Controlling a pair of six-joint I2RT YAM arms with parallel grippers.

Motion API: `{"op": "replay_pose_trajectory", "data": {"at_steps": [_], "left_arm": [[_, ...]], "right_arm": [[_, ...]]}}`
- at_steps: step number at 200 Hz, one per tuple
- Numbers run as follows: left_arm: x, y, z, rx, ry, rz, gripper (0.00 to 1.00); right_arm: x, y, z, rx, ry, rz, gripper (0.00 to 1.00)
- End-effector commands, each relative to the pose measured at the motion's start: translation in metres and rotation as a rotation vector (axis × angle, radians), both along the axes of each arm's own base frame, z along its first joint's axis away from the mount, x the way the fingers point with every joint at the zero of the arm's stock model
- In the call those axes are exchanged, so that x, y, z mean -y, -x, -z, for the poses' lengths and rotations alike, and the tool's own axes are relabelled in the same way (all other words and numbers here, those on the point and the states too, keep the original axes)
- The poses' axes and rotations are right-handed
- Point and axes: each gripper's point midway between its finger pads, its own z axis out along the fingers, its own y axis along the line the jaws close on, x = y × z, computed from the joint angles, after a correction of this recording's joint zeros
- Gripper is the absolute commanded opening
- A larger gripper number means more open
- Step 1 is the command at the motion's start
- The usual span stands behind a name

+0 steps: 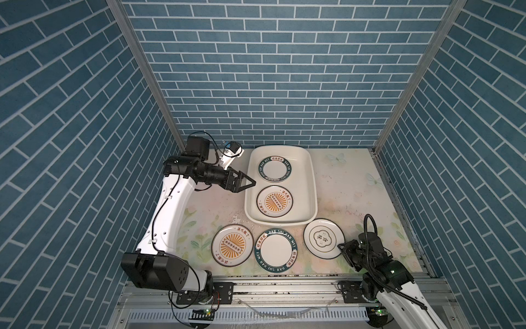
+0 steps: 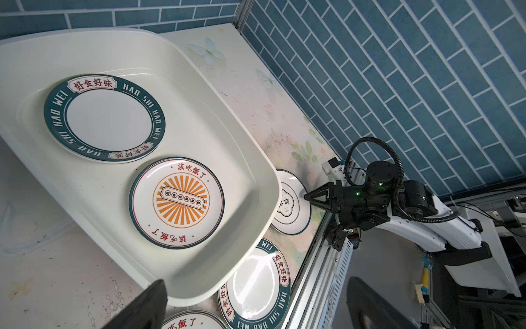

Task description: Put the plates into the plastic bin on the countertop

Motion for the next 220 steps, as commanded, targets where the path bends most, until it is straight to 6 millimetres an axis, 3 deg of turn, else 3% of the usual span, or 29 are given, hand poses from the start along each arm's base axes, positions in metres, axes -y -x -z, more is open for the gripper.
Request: {"op": "replay_pose_trajectory", "data": {"at_steps": [1,25,51,74,152,194,220], "left_arm": [[0.007,0.008,0.002,0.045,-0.011,0.054,0.99],[0.025,0.023,0.027,0.008,-0.086,0.144,1.0],[0.061,0.06,0.048,-0.136,-0.054,0.293,1.0],[0.085,0.078,0.058,-0.2,-0.011,0.338,0.99],[0.167,0.113,0.119,-0.257,-0.072,0.416,0.98],[0.199,0.131,0.149,-0.28,-0.09,0.448,0.95],[0.217,0.131,0.169,-0.3,-0.11,0.402,0.95]], "right_arm": [[0.007,0.01,0.017,-0.065,0.009,0.043,0.3],[0.007,0.011,0.017,-0.073,0.011,0.043,0.3],[0.009,0.013,0.017,-0.077,0.019,0.043,0.31],[0.01,0.013,0.019,-0.082,0.025,0.046,0.31],[0.004,0.003,0.019,-0.058,0.005,0.033,0.31],[0.004,0.0,0.016,-0.056,0.035,-0.005,0.31],[0.003,-0.002,0.016,-0.064,0.031,-0.019,0.31]]}}
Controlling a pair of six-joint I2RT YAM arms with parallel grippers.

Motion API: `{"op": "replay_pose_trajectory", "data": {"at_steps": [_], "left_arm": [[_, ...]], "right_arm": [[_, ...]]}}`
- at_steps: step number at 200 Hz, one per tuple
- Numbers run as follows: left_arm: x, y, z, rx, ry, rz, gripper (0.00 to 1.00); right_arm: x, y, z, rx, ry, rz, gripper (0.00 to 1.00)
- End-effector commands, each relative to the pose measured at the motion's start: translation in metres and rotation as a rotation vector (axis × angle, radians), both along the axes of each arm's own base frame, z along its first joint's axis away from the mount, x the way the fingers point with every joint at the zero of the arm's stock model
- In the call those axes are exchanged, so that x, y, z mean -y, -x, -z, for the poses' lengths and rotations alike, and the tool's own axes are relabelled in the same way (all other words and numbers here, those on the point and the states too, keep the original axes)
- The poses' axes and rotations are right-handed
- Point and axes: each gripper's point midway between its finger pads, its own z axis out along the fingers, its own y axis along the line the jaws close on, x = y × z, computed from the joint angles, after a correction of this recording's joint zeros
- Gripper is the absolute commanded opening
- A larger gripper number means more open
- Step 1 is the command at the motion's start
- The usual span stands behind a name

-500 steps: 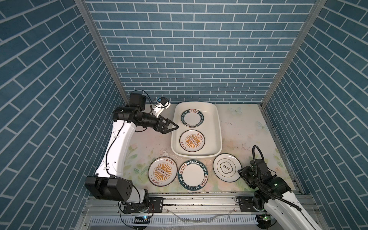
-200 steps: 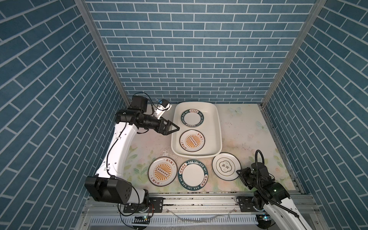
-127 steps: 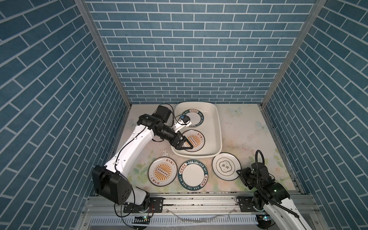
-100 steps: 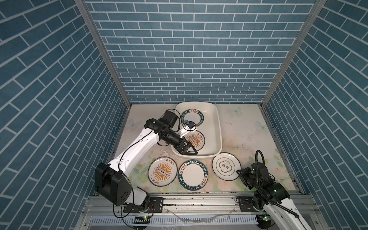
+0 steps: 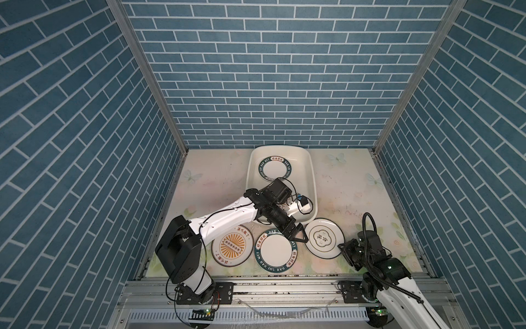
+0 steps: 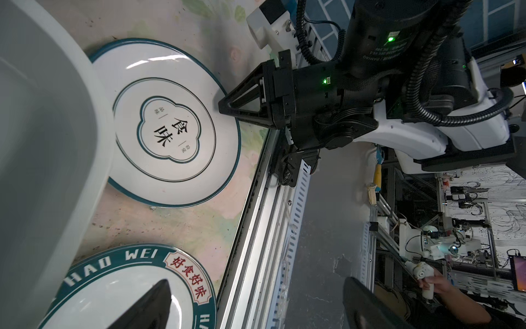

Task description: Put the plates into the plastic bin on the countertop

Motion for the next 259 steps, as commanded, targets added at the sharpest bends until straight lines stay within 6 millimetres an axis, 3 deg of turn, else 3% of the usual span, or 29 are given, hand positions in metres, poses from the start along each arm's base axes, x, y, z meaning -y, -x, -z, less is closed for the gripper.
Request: {"op": "replay_pose_trajectory", "data": {"at_steps": [1,33,60,161,259], "left_arm": [[0.022,-0.009,0.01,0.022,0.006,-0.067,0.96],[0.036,-0.012,0.024,0.071,-0.013,-0.096,0.96],[0.043,-0.015,0.032,0.01,-0.016,-0.146,0.96],[0.039,-0.013,0.071,-0.065,-0.127,-0.274,0.98],[0.04,0.003,0.097,0.071,-0.263,-0.25,1.0]], "right_arm": [[0.0,0.002,0.006,-0.013,0.013,-0.035,0.31],[-0.002,-0.005,0.0,0.014,-0.009,-0.039,0.31],[-0.003,-0.007,-0.001,0.014,-0.025,-0.041,0.3],[0.001,-0.002,-0.003,-0.009,-0.022,-0.047,0.29],[0.003,-0.008,-0.018,0.014,-0.014,-0.055,0.3]]}}
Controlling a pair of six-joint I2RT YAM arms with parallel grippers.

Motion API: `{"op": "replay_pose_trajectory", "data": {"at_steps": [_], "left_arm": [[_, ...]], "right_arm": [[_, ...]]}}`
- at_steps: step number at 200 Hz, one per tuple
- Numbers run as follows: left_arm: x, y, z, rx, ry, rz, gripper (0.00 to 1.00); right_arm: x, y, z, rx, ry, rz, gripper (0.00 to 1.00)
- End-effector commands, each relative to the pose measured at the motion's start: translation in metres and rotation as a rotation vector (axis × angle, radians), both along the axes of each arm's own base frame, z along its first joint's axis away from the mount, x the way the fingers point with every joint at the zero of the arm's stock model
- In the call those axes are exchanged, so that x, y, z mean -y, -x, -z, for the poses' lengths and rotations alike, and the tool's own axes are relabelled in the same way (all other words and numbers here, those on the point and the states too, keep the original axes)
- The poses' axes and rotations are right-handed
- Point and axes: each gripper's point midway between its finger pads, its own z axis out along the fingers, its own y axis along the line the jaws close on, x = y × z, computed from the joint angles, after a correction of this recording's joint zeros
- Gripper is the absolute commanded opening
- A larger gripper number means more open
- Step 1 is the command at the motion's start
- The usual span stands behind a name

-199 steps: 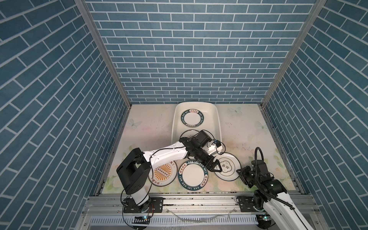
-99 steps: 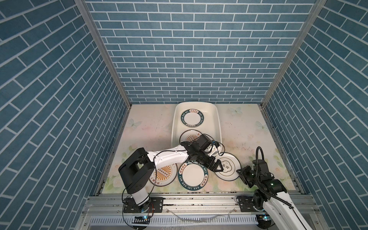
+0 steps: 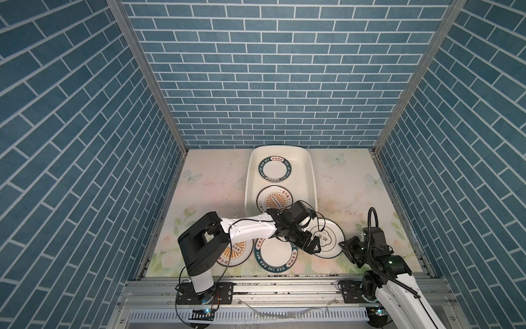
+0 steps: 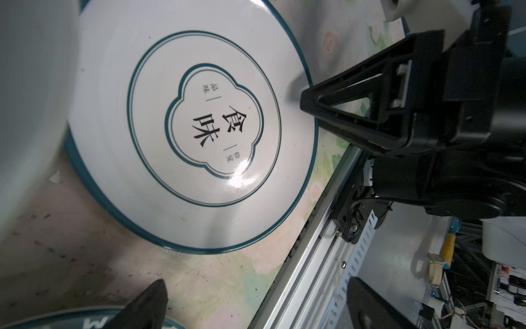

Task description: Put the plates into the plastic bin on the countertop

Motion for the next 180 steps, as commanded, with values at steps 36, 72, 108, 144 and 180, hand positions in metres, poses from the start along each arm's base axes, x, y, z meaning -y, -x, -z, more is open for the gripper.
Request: {"op": "replay_pose_trajectory", "data": {"at_steps": [36,72,108,144,180], "left_arm": [[0.007,0.004,0.009,0.058,-0.05,0.041,1.0],[0.01,0.009,0.01,0.07,-0.051,0.071,1.0],[0.008,0.008,0.015,0.068,-0.086,0.062,1.0],[0.006,0.006,0.019,0.098,-0.132,0.058,1.0],[0.008,0.009,0.027,0.135,-0.174,0.083,1.0]], "right_arm": [[0.002,-0.002,-0.008,0.012,0.01,-0.013,0.3],[0.002,-0.003,-0.006,0.008,0.002,-0.007,0.31],[0.008,-0.002,-0.008,0.0,0.027,0.001,0.32],[0.015,0.0,-0.02,0.003,0.074,0.003,0.34],[0.024,0.001,-0.044,0.042,0.126,0.004,0.35]]}}
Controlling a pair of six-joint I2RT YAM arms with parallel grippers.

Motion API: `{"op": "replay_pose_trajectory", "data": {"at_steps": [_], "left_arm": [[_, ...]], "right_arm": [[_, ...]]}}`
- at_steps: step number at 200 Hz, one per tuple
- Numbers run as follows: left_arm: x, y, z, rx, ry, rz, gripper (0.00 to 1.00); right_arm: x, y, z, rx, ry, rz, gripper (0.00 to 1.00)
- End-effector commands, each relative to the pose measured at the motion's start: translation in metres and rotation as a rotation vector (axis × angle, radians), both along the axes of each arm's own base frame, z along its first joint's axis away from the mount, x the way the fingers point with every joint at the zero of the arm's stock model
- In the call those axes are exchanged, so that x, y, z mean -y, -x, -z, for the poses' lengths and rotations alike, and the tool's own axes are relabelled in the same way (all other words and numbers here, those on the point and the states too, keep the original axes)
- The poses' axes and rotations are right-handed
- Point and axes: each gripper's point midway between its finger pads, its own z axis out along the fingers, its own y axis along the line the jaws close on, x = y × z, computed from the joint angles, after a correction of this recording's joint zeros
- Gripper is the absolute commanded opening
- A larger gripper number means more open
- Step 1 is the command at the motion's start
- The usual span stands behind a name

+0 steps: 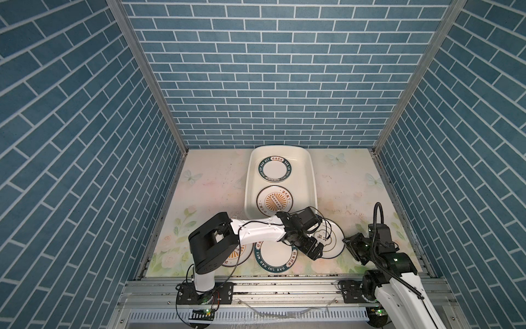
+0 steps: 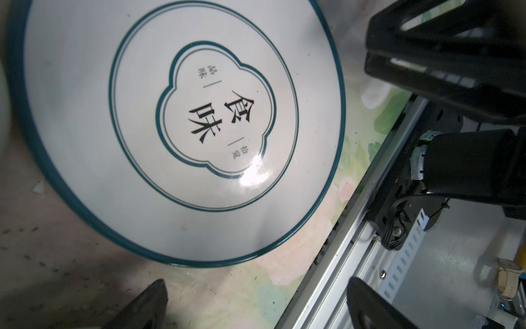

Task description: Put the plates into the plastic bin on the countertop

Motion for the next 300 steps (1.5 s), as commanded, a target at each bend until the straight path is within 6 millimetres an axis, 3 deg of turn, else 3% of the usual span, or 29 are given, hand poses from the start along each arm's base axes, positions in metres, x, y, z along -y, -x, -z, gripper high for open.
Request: {"op": "replay_pose_trajectory", "data": {"at_steps": [1,50,119,207,246,300], "left_arm": [[0.0,0.003,0.006,0.043,-0.052,0.031,1.0],[0.005,0.01,0.01,0.05,-0.066,0.069,0.99],[0.013,0.013,0.018,0.024,-0.08,0.106,1.0],[0.024,-0.004,0.033,0.078,-0.112,0.14,1.0],[0.036,-0.018,0.026,0.088,-0.052,0.121,1.0],[0.056,-0.023,0.023,0.083,0.005,0.119,1.0]], "right_arm": [[0.011,0.007,-0.011,0.004,0.074,-0.004,0.35],[0.015,0.005,-0.029,0.032,0.105,-0.014,0.35],[0.019,0.008,-0.029,0.021,0.128,-0.011,0.37],[0.018,0.017,-0.007,-0.034,0.093,0.015,0.4],[0.021,0.025,0.001,-0.095,0.117,0.019,0.42],[0.019,0.026,0.014,-0.135,0.099,0.023,0.45]]}}
